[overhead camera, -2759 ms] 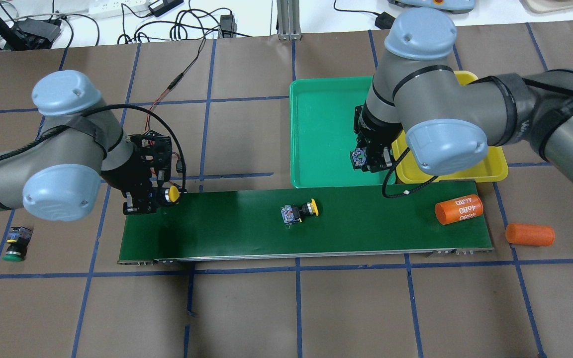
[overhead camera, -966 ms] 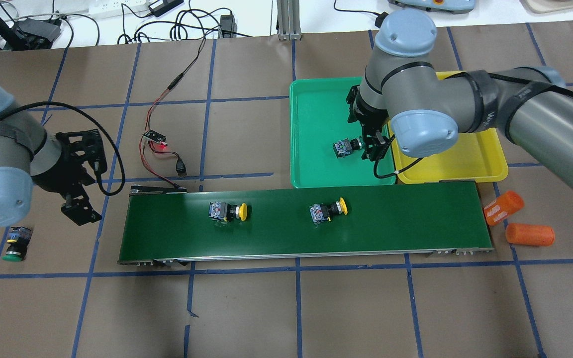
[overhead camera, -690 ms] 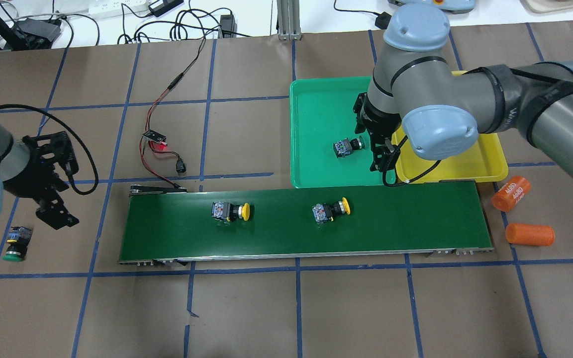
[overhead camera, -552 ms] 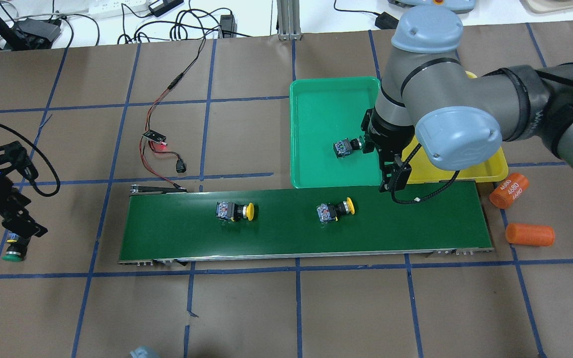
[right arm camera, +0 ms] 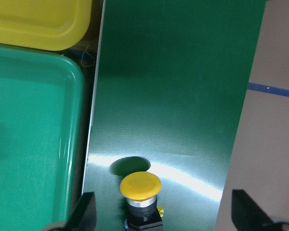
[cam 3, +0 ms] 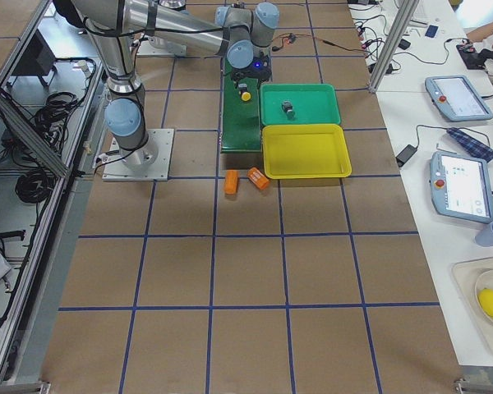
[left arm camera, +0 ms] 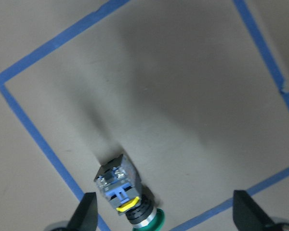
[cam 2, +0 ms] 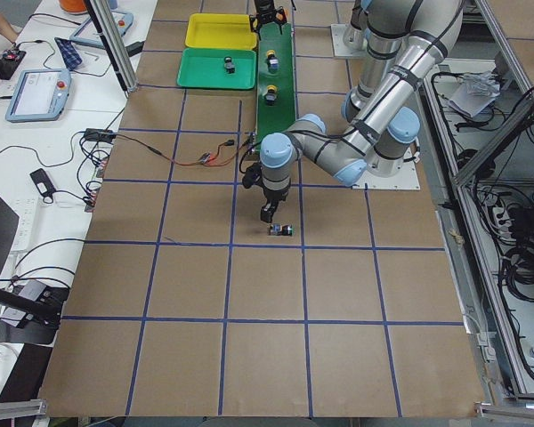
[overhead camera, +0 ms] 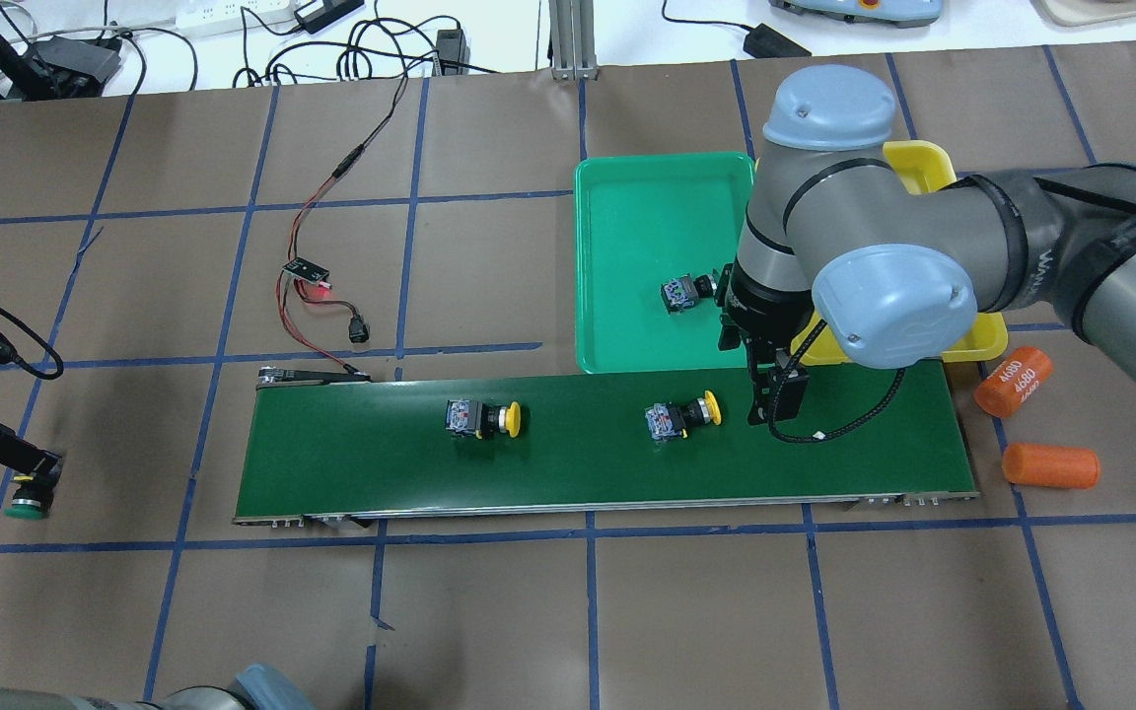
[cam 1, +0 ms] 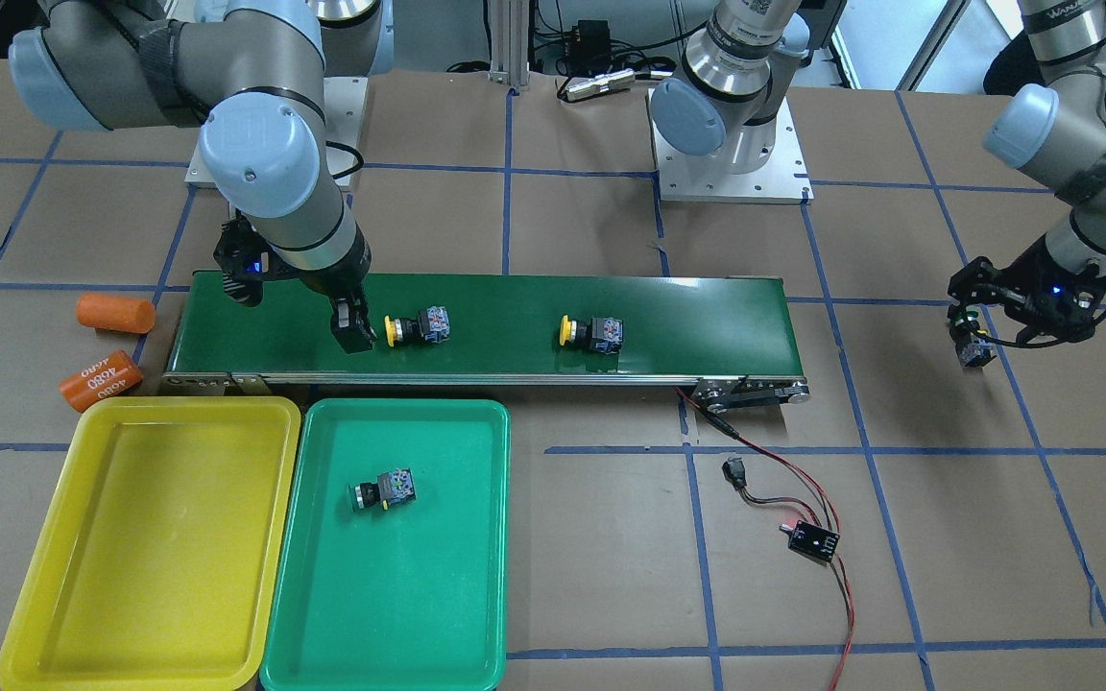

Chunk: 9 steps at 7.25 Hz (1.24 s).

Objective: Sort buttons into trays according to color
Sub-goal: 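Grasp yellow button on belt with right gripper while left grasps green button, then drop yellow button into yellow tray with right while left places green button on belt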

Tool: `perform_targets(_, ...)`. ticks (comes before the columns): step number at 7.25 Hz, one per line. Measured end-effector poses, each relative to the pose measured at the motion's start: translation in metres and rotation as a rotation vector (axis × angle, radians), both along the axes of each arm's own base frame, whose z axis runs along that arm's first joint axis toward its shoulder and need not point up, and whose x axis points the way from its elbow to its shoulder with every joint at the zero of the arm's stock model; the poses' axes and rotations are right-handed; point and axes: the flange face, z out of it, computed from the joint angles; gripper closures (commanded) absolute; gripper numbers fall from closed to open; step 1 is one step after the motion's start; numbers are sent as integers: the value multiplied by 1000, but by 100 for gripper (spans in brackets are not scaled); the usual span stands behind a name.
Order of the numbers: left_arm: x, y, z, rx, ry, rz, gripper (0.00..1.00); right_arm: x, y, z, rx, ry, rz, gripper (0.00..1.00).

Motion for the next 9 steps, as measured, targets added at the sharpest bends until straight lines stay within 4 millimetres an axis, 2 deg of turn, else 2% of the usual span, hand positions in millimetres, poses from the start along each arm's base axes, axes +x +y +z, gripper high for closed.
perform_targets(1,8,1,-12,7,5,24,13,2,0,-11,20,-1,2,0)
perform_targets(2,15,3,-23,17,16,40,13,2,1,-21,42,-1,3,0)
perform_targets(3,21,5,-35,22,26,53,30,2,3,-28,56,0,4,0)
perform_targets(4,25,5,-45,23,30,58,57,3,5,-32,65,0,5,0)
perform_targets(5,27,5,-51,26,34,58,89,3,6,-37,76,1,6,0)
perform_targets(6,28,5,-54,28,36,58,97,3,7,-45,86,2,6,0)
perform_targets(7,27,5,-54,29,36,60,100,3,8,-52,86,3,6,45)
perform_targets(8,26,5,-51,28,34,60,100,2,10,-57,85,3,8,99)
perform_targets(9,24,5,-46,29,32,53,100,2,13,-61,86,2,12,100)
